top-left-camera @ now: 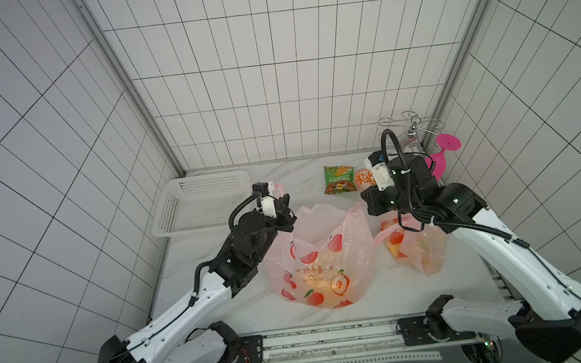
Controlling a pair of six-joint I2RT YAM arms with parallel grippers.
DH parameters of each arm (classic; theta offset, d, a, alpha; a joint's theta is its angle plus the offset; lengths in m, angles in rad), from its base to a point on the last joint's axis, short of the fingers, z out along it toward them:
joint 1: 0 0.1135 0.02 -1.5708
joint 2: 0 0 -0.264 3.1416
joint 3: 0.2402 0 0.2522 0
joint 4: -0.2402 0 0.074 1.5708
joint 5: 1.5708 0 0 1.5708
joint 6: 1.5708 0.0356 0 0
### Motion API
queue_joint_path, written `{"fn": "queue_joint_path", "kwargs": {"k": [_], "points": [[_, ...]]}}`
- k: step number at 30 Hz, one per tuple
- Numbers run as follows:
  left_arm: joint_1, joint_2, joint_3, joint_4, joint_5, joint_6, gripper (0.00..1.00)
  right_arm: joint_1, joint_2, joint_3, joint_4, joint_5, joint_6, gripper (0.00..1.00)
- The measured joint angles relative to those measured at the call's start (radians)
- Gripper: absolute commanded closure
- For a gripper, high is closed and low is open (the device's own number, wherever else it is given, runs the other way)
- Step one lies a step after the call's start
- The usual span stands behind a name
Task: Place the banana into a plastic bag & tie a knot
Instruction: Cross the plastic bag at the center of the board.
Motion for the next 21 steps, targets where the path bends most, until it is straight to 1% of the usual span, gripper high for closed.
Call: {"fn": "queue_joint_path", "kwargs": {"k": [1, 2, 5, 7, 9, 10, 12, 14, 18, 21], "points": [[0.025, 0.027, 0.013, 0.0, 0.014, -0.002, 1.0, -0.013, 0.004, 0.0, 0.011, -0.019, -0.012, 1.0], [0.043, 0.041, 0.021, 0.002, 0.026, -0.002, 0.97, -0.025, 0.009, 0.0, 0.019, -0.041, -0.023, 1.0], [0.068, 0.044, 0.025, 0.032, 0.083, 0.0, 0.95, -0.039, 0.018, 0.0, 0.034, -0.105, -0.056, 1.0], [0.074, 0.04, 0.024, 0.076, 0.151, 0.007, 0.96, -0.042, 0.018, 0.0, 0.042, -0.155, -0.082, 1.0], [0.075, 0.034, 0.02, 0.133, 0.243, 0.016, 0.98, -0.041, 0.018, 0.0, 0.05, -0.209, -0.11, 1.0], [0.074, 0.031, 0.017, 0.161, 0.286, 0.018, 1.0, -0.041, 0.018, 0.0, 0.053, -0.23, -0.122, 1.0], [0.066, 0.032, 0.016, 0.205, 0.378, 0.017, 1.0, -0.023, 0.018, 0.002, 0.055, -0.265, -0.154, 1.0], [0.051, 0.041, 0.02, 0.223, 0.449, 0.022, 1.0, 0.009, 0.023, 0.012, 0.05, -0.273, -0.182, 1.0], [-0.002, 0.09, 0.076, 0.183, 0.554, 0.057, 1.0, 0.085, 0.071, 0.088, 0.016, -0.271, -0.237, 1.0], [-0.03, 0.106, 0.099, 0.163, 0.618, 0.067, 0.99, 0.123, 0.1, 0.132, 0.006, -0.259, -0.266, 1.0]]}}
